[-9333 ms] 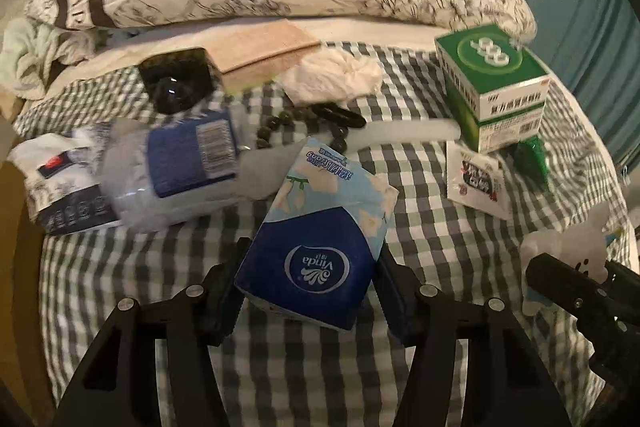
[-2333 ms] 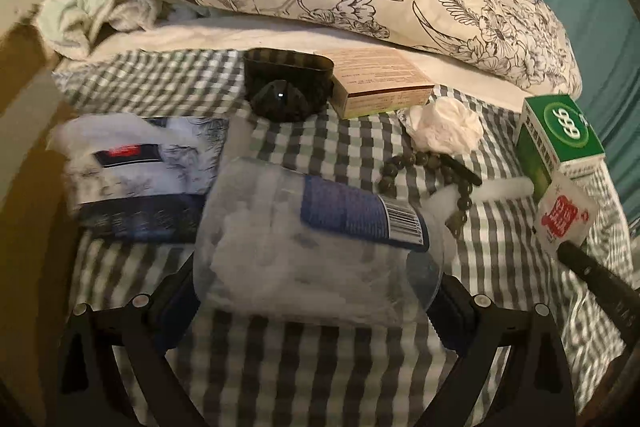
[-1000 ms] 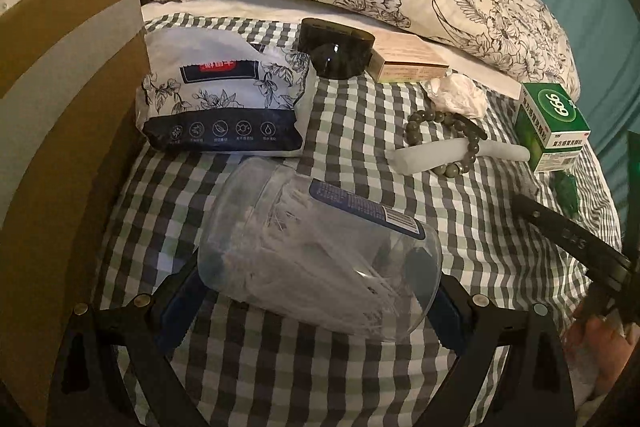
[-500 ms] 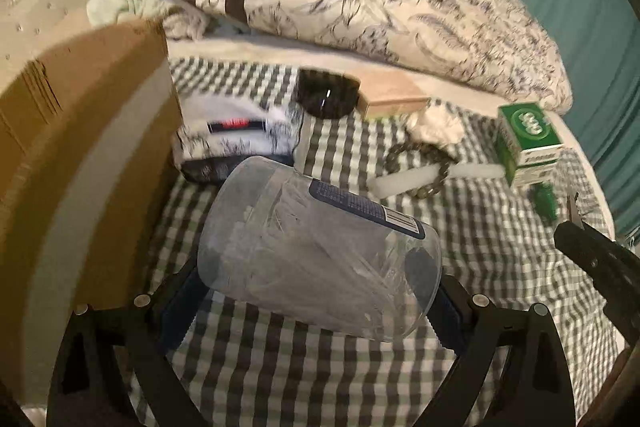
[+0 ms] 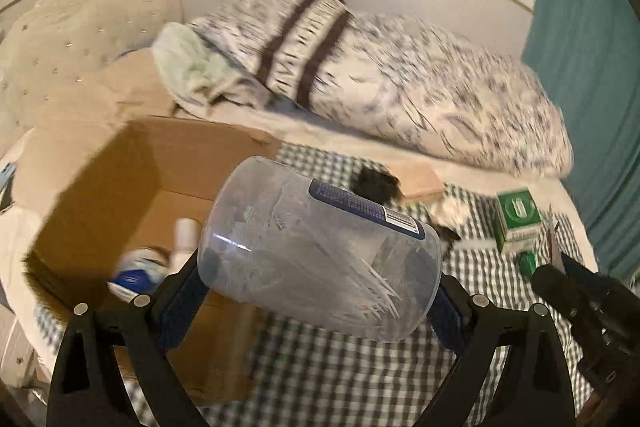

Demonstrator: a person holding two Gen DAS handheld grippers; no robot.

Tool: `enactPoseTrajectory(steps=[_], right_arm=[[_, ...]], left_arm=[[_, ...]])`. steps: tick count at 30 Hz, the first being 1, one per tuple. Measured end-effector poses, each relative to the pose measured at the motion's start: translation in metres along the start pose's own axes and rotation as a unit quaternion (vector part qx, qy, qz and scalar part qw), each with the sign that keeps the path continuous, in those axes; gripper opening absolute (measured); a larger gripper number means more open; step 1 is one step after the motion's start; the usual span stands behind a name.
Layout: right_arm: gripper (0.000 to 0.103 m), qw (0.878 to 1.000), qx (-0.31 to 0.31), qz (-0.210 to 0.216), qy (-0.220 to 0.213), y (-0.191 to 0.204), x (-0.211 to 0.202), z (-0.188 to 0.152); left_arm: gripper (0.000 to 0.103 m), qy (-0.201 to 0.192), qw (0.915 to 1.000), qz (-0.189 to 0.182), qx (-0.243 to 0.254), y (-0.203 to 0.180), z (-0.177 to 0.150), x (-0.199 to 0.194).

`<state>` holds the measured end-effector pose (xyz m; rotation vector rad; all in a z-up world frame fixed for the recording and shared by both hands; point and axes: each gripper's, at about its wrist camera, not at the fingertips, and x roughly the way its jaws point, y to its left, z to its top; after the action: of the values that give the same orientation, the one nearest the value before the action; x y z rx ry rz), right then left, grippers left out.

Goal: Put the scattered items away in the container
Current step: 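Carry the jar and sachet over the cardboard box and open both tools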

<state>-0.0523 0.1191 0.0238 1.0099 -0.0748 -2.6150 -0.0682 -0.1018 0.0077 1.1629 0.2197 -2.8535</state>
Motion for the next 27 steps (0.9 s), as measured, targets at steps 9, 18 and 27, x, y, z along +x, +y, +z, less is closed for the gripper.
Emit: enactPoseTrajectory(steps=[9, 18, 27], right_arm=[[0.042, 0.996, -0.056, 0.074, -0.001, 0.102, 0.020, 0.022], [0.043, 0.987, -0.093, 0.126, 0.025, 0.187, 0.072, 0.031], [0.052, 0.986, -0.082, 0.134, 0.062, 0.201, 0.112, 0.031]], left_arm=[[0.097, 0.005, 0.9964, 0.072, -0.044, 0.105, 0.006, -0.011], [0.097, 0.015, 0.9907, 0.106, -0.085, 0.182, 0.000, 0.004], [0.098, 0.035, 0.9904, 0.102, -0.086, 0.195, -0.005, 0.028]])
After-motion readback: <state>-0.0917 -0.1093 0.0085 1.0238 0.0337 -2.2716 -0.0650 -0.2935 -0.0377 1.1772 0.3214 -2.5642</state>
